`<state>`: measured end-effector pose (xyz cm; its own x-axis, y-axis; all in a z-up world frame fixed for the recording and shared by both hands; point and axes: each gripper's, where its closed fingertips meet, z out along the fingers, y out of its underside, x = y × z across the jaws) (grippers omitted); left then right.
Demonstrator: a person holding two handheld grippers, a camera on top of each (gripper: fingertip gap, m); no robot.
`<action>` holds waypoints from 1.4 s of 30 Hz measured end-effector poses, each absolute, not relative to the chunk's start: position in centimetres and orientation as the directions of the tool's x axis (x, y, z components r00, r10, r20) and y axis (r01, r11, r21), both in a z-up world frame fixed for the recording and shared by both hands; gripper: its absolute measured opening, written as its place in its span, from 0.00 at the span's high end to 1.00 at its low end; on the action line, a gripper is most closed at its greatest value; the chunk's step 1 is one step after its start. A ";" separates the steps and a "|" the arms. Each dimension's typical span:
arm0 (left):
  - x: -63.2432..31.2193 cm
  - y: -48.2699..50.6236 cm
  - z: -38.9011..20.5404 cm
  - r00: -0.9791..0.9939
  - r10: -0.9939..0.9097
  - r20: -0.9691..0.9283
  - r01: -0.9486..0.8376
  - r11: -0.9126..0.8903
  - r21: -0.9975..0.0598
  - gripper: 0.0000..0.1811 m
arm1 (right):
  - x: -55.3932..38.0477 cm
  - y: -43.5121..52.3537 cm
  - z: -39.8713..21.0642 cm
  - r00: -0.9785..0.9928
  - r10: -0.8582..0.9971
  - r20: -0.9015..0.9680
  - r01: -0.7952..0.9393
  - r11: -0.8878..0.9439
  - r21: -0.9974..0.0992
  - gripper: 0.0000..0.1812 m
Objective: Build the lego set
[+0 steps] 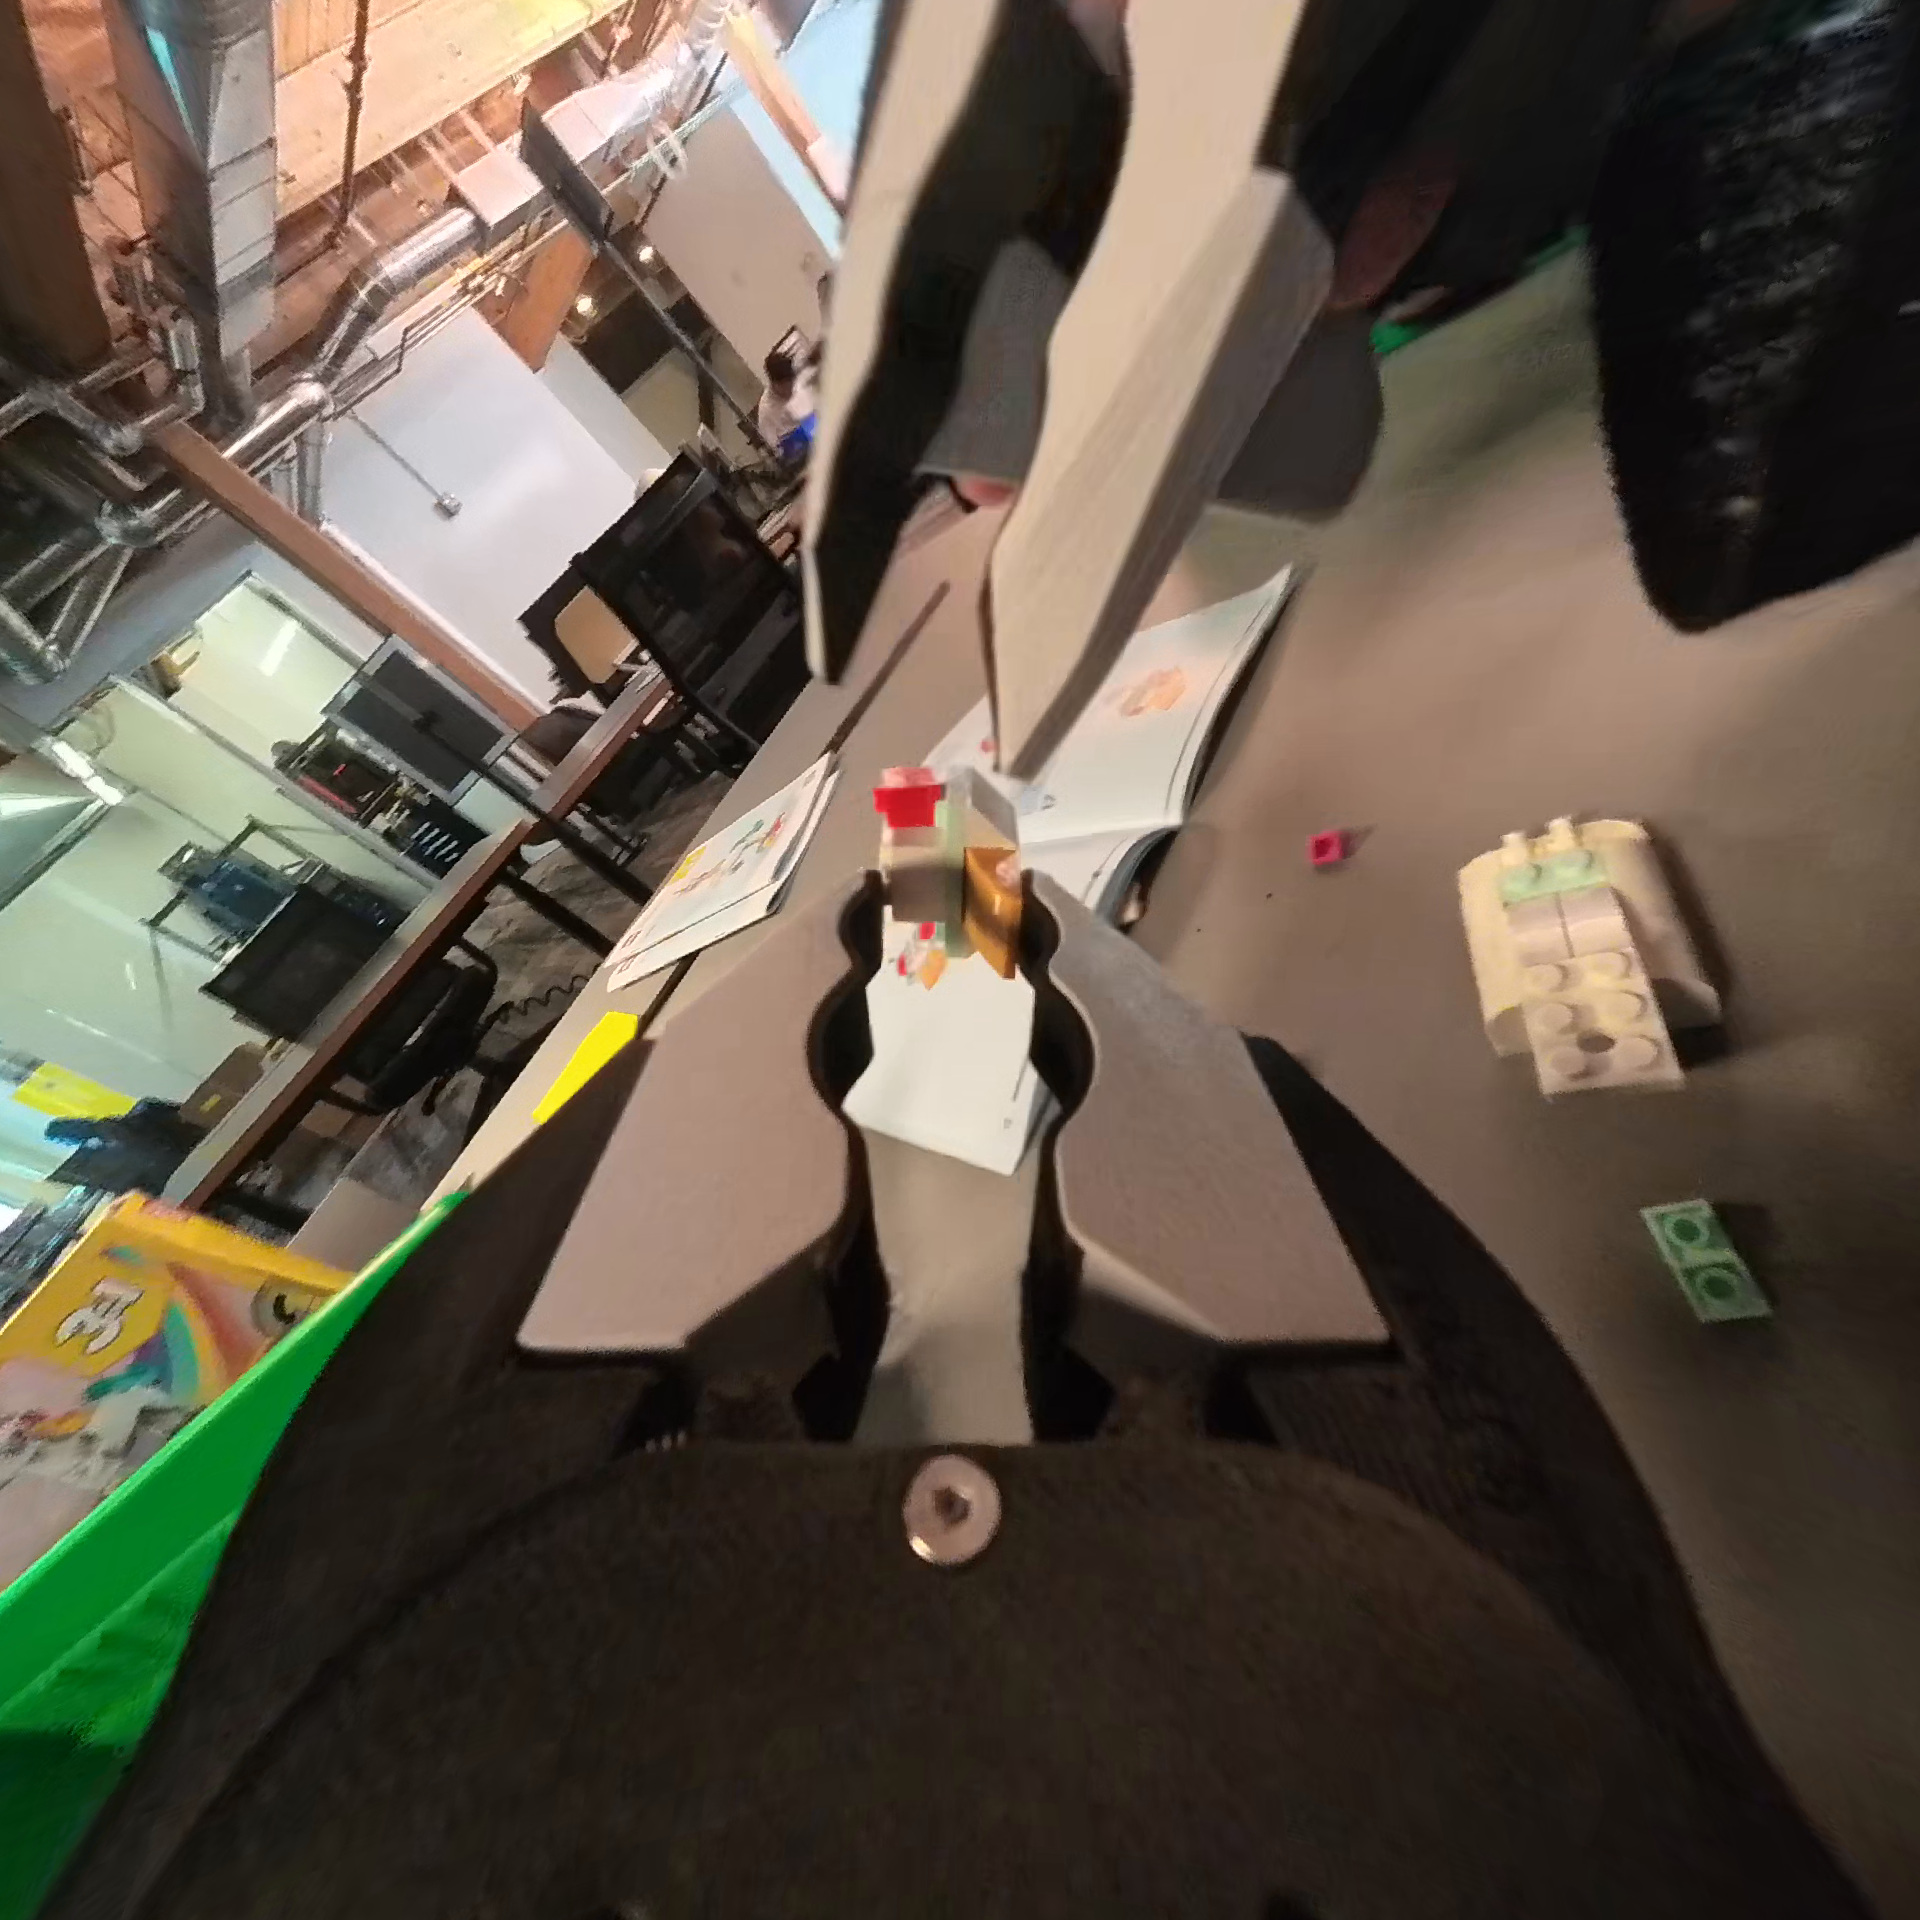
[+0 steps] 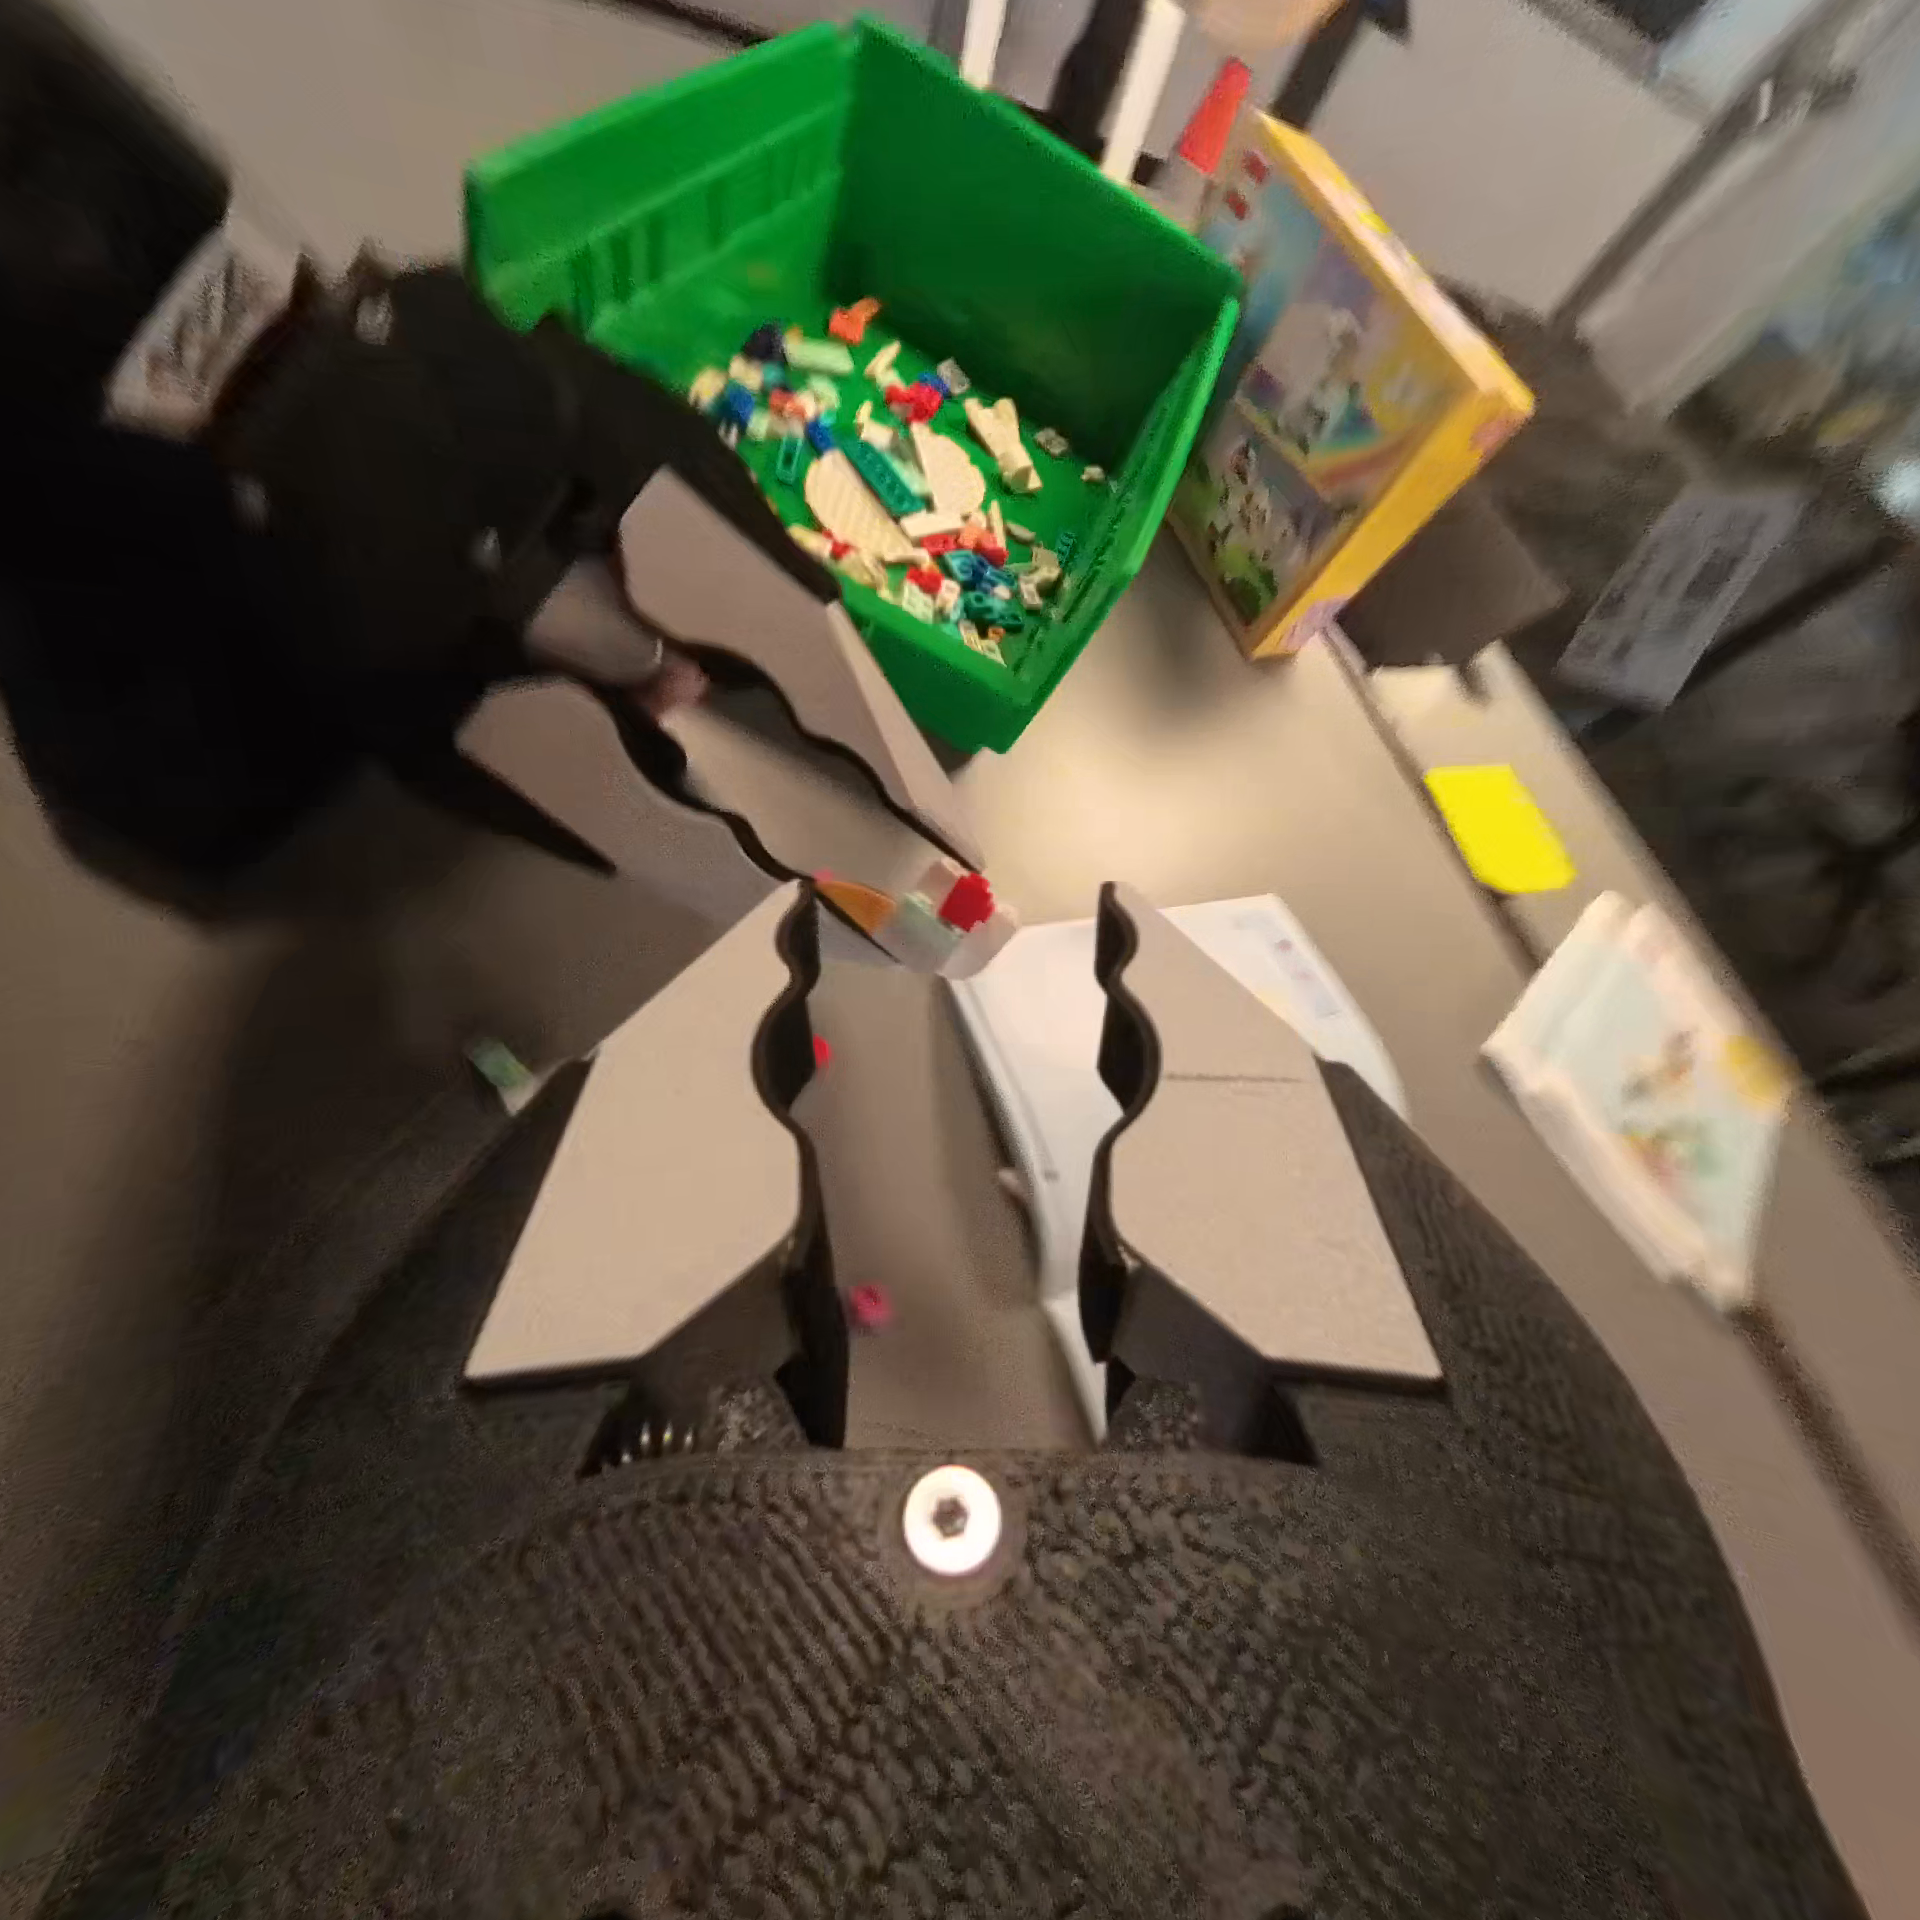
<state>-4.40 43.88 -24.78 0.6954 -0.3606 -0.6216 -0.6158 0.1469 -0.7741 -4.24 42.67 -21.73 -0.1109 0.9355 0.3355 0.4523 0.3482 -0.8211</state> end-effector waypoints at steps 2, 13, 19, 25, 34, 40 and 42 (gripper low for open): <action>-3.8 43.7 -25.1 0.679 -0.394 -0.620 -0.614 0.159 -0.773 0.87 | -3.6 42.5 -22.1 -0.233 0.808 0.542 0.450 0.583 -0.676 0.69; -2.5 43.1 -25.8 0.627 -0.457 -0.631 -0.626 0.186 -0.757 0.87 | -3.1 42.6 -25.0 -0.525 0.243 0.816 0.343 0.937 -0.058 0.79; -2.3 42.9 -25.8 0.619 -0.472 -0.627 -0.623 0.190 -0.759 0.87 | -3.0 42.6 -25.3 -0.539 0.237 0.809 0.347 0.937 -0.043 0.85; -2.2 42.9 -25.9 0.624 -0.482 -0.615 -0.615 0.184 -0.767 0.87 | -2.9 42.8 -25.4 -0.513 0.293 0.807 0.394 0.916 -0.082 0.85; -2.3 42.9 -25.4 0.625 -0.456 -0.634 -0.617 0.209 -0.759 0.87 | -2.9 42.8 -24.9 -0.446 0.386 0.808 0.434 0.882 -0.182 0.85; -2.3 42.8 -25.3 0.619 -0.448 -0.645 -0.624 0.218 -0.751 0.87 | -2.8 42.8 -24.8 -0.433 0.380 0.817 0.435 0.882 -0.180 0.86; -2.3 42.8 -25.4 0.617 -0.448 -0.647 -0.627 0.218 -0.748 0.87 | -2.7 42.8 -24.9 -0.434 0.371 0.821 0.433 0.885 -0.170 0.86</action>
